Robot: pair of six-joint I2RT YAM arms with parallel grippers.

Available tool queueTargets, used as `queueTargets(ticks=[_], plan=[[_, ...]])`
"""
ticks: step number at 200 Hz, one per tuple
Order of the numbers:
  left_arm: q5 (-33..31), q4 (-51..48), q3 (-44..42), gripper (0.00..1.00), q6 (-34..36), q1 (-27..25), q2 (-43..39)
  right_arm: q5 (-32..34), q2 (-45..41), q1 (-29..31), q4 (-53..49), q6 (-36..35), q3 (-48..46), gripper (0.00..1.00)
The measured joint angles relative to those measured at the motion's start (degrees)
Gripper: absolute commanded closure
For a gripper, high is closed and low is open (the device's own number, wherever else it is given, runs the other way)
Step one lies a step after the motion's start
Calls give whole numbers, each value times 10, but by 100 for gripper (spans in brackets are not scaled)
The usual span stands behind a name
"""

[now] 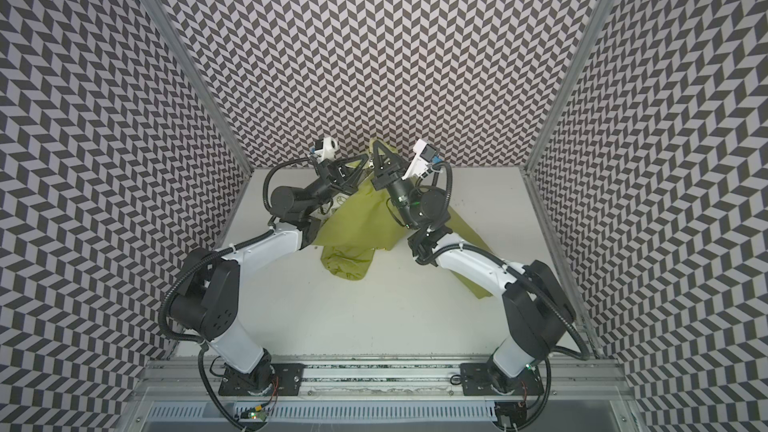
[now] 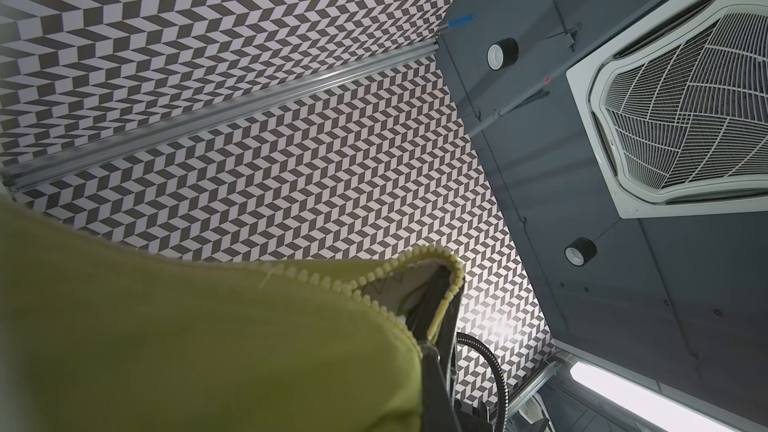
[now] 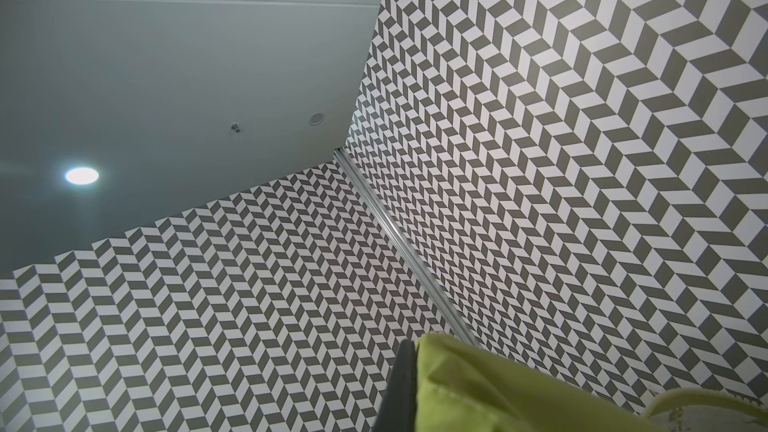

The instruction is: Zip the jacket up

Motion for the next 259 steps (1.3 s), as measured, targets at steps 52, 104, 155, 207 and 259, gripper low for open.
queueTargets(ticks=[52, 104, 155, 207, 259], plan=[[-2, 0, 0, 100, 3, 0, 0, 17, 0, 0, -3, -2, 0, 100], [-9, 0, 0, 100, 8, -1, 0, 18, 0, 0, -3, -2, 0, 100], [-11, 0, 2, 100, 12, -1, 0, 18, 0, 7, -9, -2, 0, 100], [-12, 1, 4, 100, 12, -1, 0, 22, 0, 11, -13, -2, 0, 100], [-13, 1, 4, 100, 12, -1, 2, 38, -5, 11, -16, -7, 0, 100]])
